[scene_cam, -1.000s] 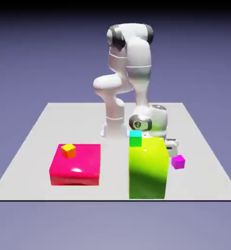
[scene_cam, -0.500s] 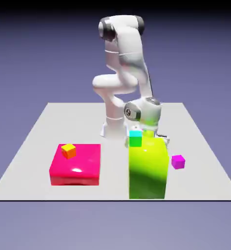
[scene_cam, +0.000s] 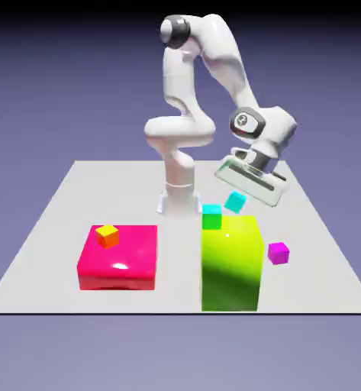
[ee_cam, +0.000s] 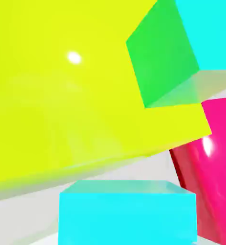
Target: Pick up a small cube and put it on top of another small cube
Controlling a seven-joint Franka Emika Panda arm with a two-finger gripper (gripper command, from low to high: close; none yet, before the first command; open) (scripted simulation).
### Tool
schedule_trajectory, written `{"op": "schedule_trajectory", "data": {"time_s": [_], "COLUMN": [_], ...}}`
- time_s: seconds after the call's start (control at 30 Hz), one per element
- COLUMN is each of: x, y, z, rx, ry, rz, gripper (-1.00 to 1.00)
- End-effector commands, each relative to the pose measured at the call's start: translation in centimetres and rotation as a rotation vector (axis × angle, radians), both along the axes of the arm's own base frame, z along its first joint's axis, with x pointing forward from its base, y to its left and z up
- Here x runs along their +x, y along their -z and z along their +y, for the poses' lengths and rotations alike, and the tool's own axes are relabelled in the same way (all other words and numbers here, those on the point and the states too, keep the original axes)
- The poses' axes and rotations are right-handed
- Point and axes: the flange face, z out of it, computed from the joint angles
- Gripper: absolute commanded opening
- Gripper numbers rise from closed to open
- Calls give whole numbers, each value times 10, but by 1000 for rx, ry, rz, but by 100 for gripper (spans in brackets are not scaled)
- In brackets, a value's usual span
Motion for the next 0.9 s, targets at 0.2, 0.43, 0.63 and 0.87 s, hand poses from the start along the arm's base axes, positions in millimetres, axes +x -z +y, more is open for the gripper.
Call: {"op": "schedule_trajectory", "data": {"time_s": [0.2, 0.43, 0.63, 0.87], "x": [41, 21, -7, -6], "y": [0, 31, 56, 89], "z": [-146, -322, -387, -389], "rx": [213, 469, 521, 522], "ry": [282, 560, 680, 679], "rz": [46, -56, -128, -128], "gripper": [-100, -100, -100, 100]}}
